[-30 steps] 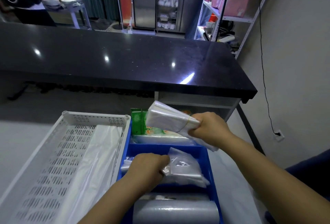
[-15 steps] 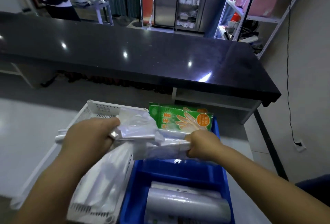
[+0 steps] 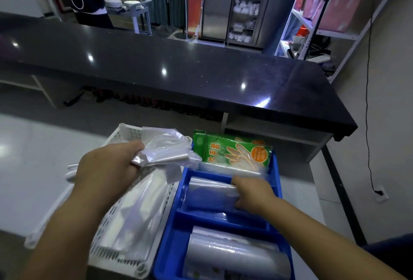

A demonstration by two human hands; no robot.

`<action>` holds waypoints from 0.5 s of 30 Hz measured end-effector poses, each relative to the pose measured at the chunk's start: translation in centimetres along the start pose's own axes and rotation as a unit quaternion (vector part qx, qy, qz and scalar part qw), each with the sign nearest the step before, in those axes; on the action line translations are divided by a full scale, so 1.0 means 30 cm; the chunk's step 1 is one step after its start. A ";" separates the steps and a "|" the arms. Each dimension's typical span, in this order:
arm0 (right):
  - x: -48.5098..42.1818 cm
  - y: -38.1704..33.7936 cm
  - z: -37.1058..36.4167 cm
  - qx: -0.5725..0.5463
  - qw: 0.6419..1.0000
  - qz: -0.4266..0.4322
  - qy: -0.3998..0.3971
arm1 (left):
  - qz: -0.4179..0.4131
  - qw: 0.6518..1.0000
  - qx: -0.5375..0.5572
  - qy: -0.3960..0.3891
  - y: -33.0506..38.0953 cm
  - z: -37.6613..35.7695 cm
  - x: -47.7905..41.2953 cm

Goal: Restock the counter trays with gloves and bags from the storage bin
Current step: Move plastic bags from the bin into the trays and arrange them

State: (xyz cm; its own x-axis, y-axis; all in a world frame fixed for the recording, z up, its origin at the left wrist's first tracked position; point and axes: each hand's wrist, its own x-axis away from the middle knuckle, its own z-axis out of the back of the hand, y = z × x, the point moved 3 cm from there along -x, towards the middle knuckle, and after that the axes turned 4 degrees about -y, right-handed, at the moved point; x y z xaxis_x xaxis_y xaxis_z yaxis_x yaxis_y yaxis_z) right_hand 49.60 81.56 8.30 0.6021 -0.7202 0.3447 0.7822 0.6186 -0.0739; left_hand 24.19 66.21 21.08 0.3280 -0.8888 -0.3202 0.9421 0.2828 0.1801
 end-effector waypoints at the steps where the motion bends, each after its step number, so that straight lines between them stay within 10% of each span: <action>1: 0.011 -0.008 0.002 0.024 0.999 0.000 0.033 | 0.003 1.000 0.001 0.001 -0.003 -0.001 0.002; 11: 0.081 0.007 -0.046 0.092 0.976 0.063 0.186 | -0.012 1.000 0.012 0.008 0.016 -0.010 -0.011; 15: 0.108 0.047 0.023 -0.121 0.962 0.021 0.243 | -0.062 0.998 0.018 0.001 0.095 -0.030 -0.028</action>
State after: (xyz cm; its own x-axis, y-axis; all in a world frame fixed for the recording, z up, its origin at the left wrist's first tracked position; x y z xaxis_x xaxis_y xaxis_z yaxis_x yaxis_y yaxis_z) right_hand 52.55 80.31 9.96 0.5909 -0.7949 -0.1378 0.7347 0.6008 -0.3151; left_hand 26.66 68.10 21.03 0.2095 -0.9151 -0.3444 0.9722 0.1574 0.1732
